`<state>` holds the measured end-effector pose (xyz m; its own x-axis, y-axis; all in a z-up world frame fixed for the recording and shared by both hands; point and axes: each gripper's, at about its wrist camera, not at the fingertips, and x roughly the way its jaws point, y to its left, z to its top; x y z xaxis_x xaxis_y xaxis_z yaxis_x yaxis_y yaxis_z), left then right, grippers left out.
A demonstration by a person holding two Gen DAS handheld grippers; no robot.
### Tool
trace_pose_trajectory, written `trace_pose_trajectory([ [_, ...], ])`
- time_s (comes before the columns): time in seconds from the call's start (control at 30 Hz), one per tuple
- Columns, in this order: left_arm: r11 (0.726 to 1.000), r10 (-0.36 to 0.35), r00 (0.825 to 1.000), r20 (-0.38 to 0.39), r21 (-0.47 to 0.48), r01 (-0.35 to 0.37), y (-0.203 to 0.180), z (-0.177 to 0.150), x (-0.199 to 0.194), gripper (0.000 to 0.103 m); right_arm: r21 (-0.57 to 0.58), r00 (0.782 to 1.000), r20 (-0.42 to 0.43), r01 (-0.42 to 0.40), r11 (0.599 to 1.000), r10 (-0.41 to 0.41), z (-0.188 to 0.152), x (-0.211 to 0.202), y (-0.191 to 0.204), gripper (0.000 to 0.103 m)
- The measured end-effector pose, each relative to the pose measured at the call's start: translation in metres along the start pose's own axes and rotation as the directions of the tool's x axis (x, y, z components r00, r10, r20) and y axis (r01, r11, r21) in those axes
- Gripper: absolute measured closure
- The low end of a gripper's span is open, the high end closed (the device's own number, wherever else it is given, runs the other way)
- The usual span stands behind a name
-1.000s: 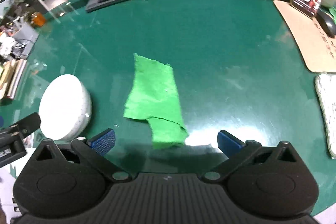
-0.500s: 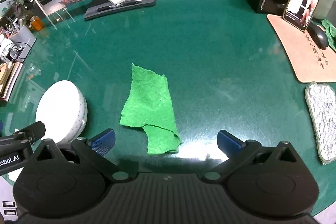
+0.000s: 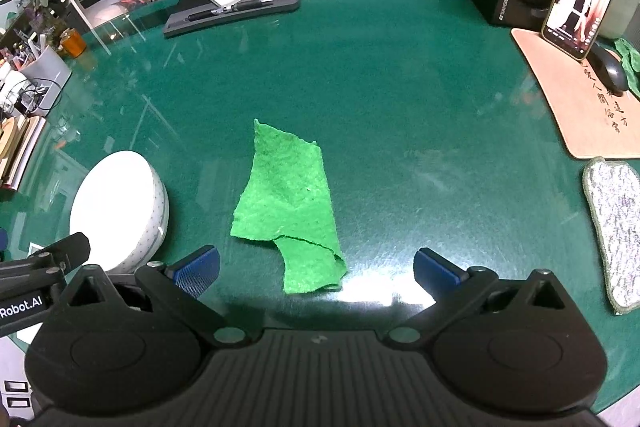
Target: Clean bowl
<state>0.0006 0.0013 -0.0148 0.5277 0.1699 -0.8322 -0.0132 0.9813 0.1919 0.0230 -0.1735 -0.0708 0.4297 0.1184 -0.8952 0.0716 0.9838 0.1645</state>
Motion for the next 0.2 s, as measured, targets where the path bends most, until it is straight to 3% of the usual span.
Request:
trace_pose_trajectory([
  [0.2, 1.000, 0.004, 1.000, 0.013, 0.006, -0.004, -0.0020, -0.0004, -0.0028, 0.001, -0.009, 1.000, -0.007, -0.001, 1.000, 0.001, -0.0003, 0.0004, 0.0017, 0.000],
])
